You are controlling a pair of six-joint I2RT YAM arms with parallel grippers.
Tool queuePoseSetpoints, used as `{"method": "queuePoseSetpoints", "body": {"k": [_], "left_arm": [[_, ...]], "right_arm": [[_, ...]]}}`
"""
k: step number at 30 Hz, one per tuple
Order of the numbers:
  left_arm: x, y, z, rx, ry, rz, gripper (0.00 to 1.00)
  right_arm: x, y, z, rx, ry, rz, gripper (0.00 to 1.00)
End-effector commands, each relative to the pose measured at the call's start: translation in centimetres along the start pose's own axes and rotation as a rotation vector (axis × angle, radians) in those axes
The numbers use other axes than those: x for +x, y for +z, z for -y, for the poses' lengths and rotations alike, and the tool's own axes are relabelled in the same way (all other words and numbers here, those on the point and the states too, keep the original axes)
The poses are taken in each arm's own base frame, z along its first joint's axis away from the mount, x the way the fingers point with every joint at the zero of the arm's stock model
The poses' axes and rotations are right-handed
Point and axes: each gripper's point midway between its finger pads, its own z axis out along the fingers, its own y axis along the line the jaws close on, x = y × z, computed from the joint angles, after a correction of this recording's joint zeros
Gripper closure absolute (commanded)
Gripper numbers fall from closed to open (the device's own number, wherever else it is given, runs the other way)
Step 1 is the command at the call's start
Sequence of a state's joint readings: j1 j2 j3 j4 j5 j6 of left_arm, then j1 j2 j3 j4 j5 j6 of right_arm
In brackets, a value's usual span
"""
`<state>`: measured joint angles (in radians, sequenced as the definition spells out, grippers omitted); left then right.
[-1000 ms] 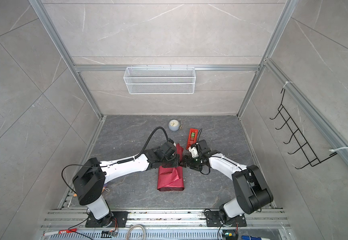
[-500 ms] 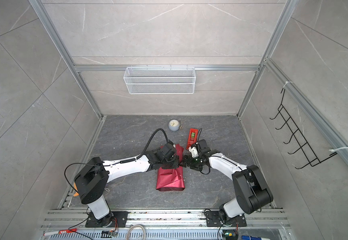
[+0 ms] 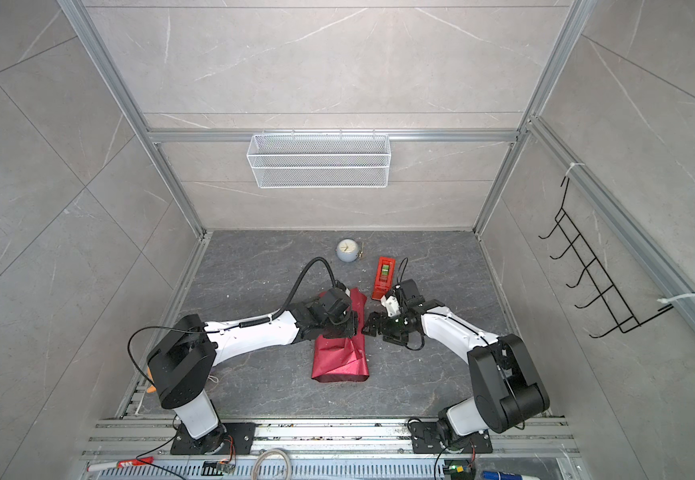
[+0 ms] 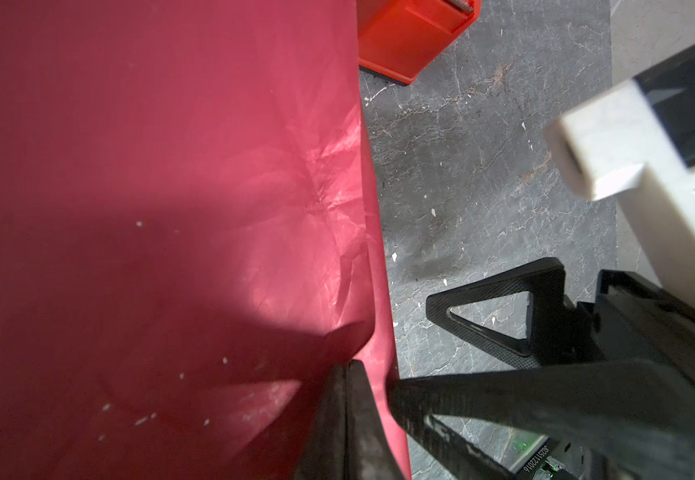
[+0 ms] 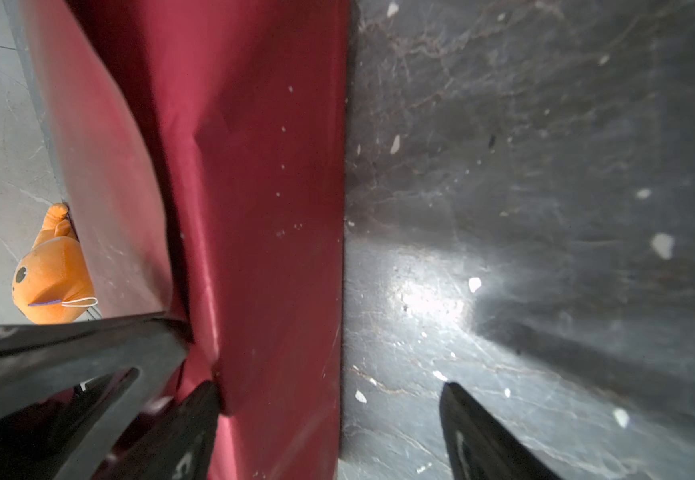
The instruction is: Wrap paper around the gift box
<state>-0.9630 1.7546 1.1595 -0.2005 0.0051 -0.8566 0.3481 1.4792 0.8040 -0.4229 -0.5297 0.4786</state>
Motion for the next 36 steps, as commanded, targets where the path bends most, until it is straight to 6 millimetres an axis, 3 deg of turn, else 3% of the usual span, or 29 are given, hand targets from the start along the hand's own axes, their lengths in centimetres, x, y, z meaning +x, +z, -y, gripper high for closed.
{"method": "queuePoseSetpoints", "body": {"k": [1,8,13,17,36], "left_arm": [[1.8,0.5,-2.4,-0.079,-0.002,-0.057,1.00],[1.3,0.3,-1.7,-0.062,0.007,-0.047,1.00],[-0.1,-0.1,1.0,0.015,0.037,-0.025,1.00],[-0.9,-0.3,2.5,0.053,0.055,-0.011,1.00],[1.7,2.1,0.1,0.017,0.009,-0.075,1.00]], "right_arm": [[0.4,0.0,-0.3,-0.022,0.004,-0.005,0.15],[1.3,1.1,1.6,0.033,0.019,-0.034,0.16],[2.4,1.7,3.6,0.100,0.023,-0.058,0.16],[2.8,1.8,4.1,0.114,0.028,-0.064,0.16],[3.0,1.8,4.2,0.125,0.024,-0.063,0.17]]}}
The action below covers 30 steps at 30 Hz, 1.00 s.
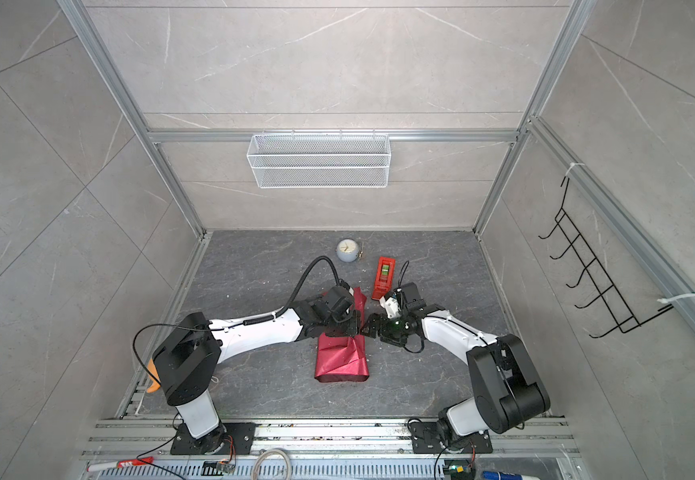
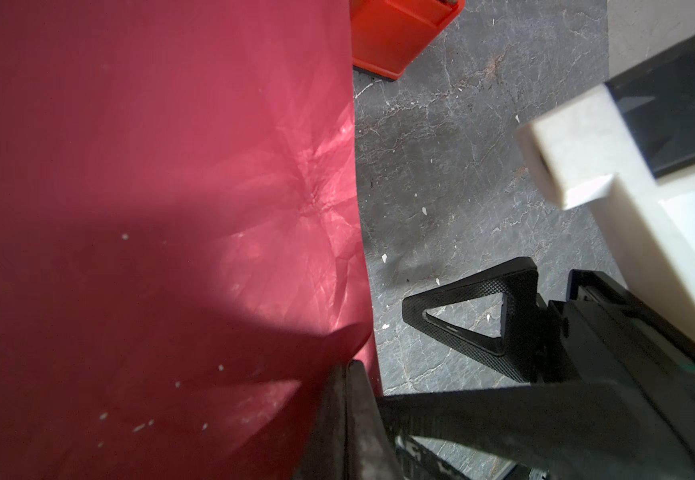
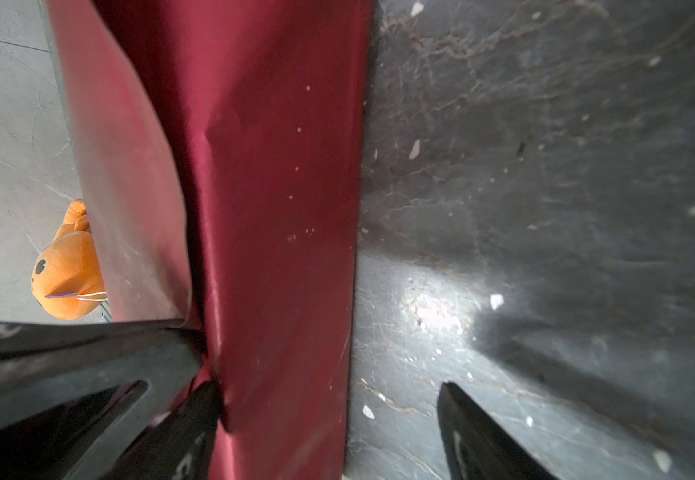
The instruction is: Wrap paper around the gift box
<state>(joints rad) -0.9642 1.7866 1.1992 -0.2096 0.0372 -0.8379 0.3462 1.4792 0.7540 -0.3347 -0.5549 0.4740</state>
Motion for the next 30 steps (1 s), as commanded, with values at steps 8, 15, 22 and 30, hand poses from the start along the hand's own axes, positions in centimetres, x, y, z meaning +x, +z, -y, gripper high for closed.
{"method": "queuePoseSetpoints", "body": {"k": [8,15,22,30], "left_arm": [[2.9,1.7,-2.3,-0.025,-0.046,-0.063,1.00],[4.3,1.6,-4.4,-0.072,-0.073,-0.076,1.00],[4.4,1.3,-4.8,-0.088,-0.070,-0.072,1.00],[4.4,1.1,-4.8,-0.089,-0.067,-0.070,1.00]], "right_arm": [[2.3,0.2,3.3,0.156,0.035,-0.059,0.16],[1.1,-1.0,1.7,0.130,0.017,-0.026,0.15],[-0.2,-2.2,-0.2,0.074,0.012,0.009,0.15],[-4.0,-3.3,-1.8,0.005,0.032,0.098,0.15]]}}
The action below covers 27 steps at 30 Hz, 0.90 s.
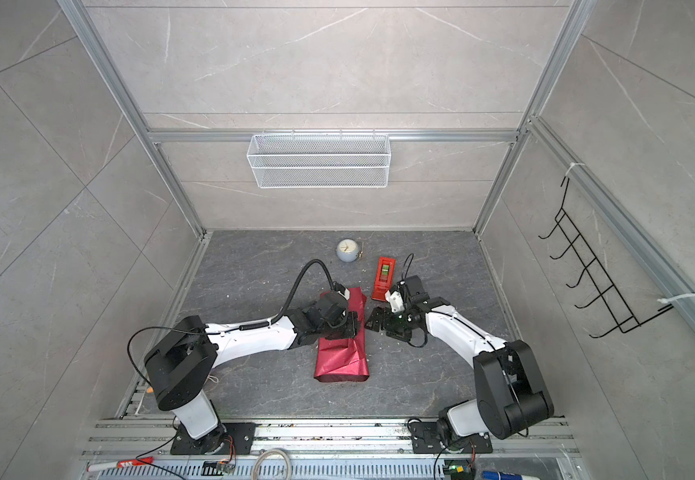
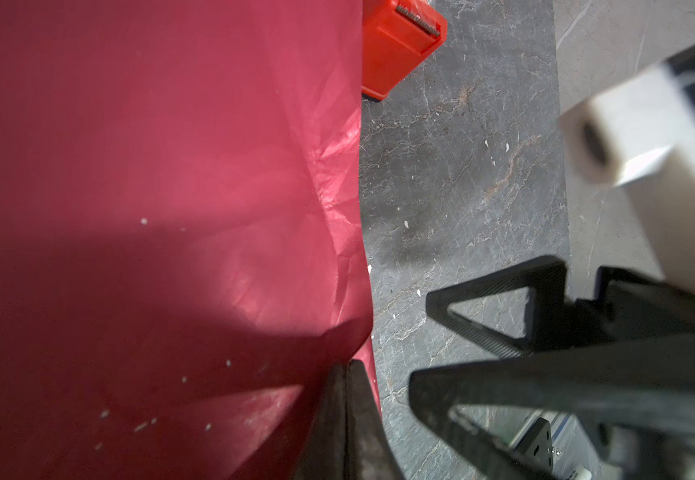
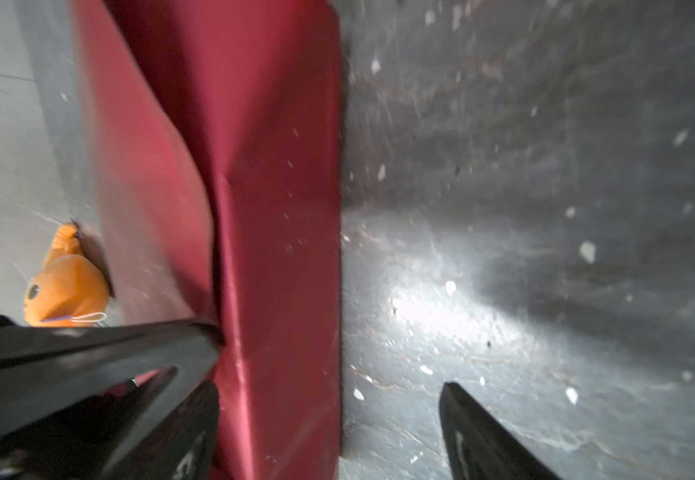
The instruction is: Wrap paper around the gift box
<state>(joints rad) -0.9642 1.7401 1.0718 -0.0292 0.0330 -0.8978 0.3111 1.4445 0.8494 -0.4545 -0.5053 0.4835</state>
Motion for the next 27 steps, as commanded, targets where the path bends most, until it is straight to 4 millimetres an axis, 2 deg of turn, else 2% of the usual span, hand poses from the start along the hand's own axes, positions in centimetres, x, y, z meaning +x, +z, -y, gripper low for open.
{"method": "queuePoseSetpoints", "body": {"k": [1,6,11,17,27], "left_arm": [[4.2,0.6,-5.0,-0.166,-0.014,-0.133,1.00],[4.0,0.5,-4.8,-0.157,-0.012,-0.128,1.00],[4.0,0.6,-4.7,-0.157,-0.012,-0.132,1.00],[4.1,0.7,-4.7,-0.156,-0.012,-0.134,1.00],[4.1,0.9,-4.5,-0.146,-0.011,-0.137,1.00]], "right_arm": [[-2.3,-0.6,-1.6,-0.051,0.006,0.052,0.15],[-3.9,0.8,-2.2,-0.085,0.025,0.058,0.16],[-4.5,1.9,-2.3,-0.088,0.026,0.048,0.16],[-4.2,3.3,-2.3,-0.098,0.031,0.020,0.16],[-3.2,4.8,-0.5,-0.042,0.034,-0.016,0.17]]}}
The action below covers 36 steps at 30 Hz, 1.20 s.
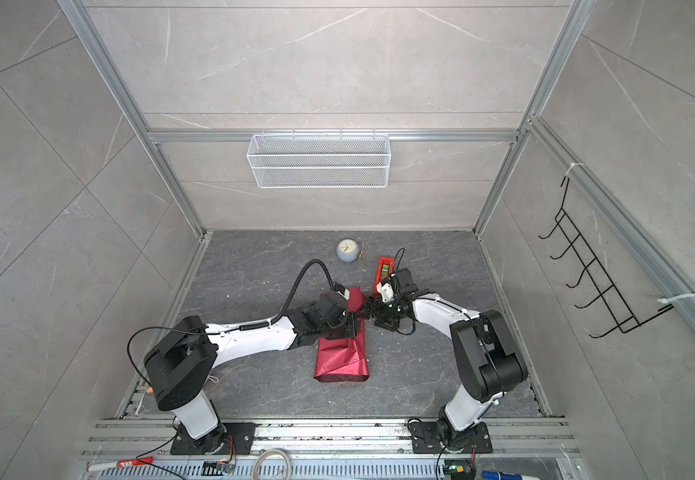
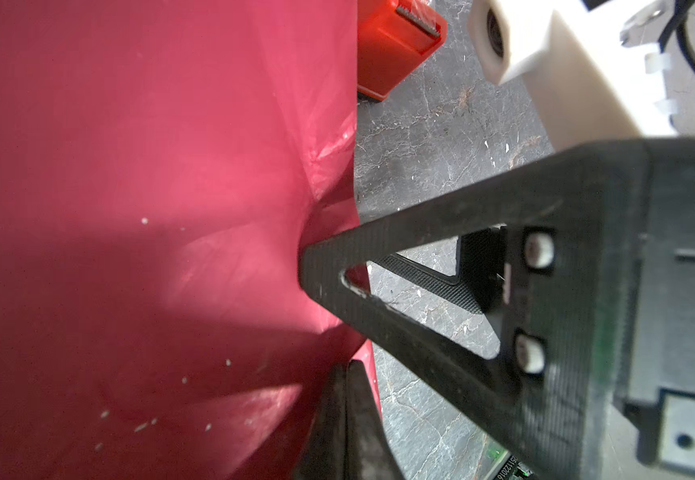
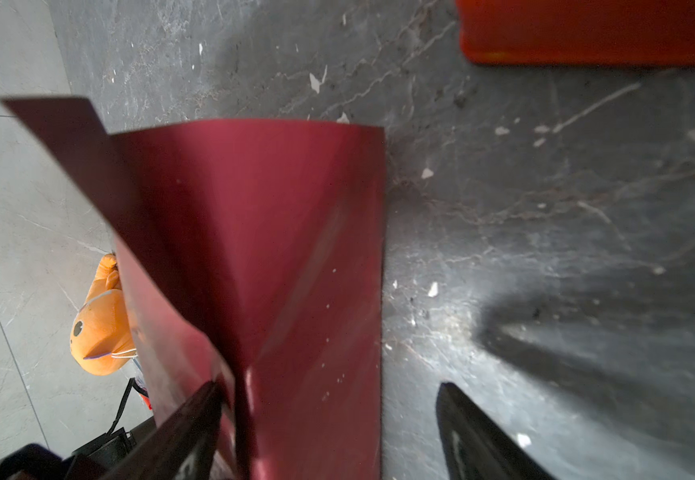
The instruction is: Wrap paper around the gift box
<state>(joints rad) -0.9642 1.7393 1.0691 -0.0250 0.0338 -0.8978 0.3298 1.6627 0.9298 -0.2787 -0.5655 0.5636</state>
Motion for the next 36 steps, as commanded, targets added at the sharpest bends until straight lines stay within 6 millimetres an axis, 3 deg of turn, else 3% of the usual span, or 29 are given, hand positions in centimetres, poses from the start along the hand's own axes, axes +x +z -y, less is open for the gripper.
{"method": "queuePoseSetpoints", "body": {"k": [1,4,8,17,22,26,29,32,36], "left_arm": [[4.1,0.9,-4.5,-0.147,-0.011,-0.139,1.00],[4.0,0.8,-4.4,-0.144,-0.011,-0.136,0.99],[3.6,0.5,-3.7,-0.126,-0.003,-0.126,0.90],[1.7,-0.8,-0.4,-0.039,0.036,-0.101,0.70],[0.7,-2.7,1.7,0.032,0.055,-0.067,0.56],[-0.1,-5.4,2.8,0.082,0.089,-0.018,0.43],[-0.6,-7.7,1.6,0.052,0.117,0.052,0.40],[-1.3,-9.7,-2.2,-0.042,0.115,0.141,0.35],[-1.5,-9.9,-7.8,-0.122,0.036,0.095,0.23]], "right_arm": [[0.1,0.5,0.9,0.041,-0.011,-0.008,0.18],[0.7,0.6,2.0,0.078,-0.015,-0.020,0.18],[1.9,0.9,3.5,0.121,-0.017,-0.042,0.18],[3.0,1.1,4.7,0.158,-0.024,-0.068,0.18],[3.1,1.1,5.0,0.167,-0.025,-0.073,0.18],[3.1,1.2,5.1,0.169,-0.025,-0.076,0.18],[3.1,1.2,5.1,0.170,-0.025,-0.075,0.18],[2.9,1.2,4.9,0.165,-0.027,-0.075,0.18],[2.8,1.1,4.7,0.162,-0.033,-0.072,0.18]]}}
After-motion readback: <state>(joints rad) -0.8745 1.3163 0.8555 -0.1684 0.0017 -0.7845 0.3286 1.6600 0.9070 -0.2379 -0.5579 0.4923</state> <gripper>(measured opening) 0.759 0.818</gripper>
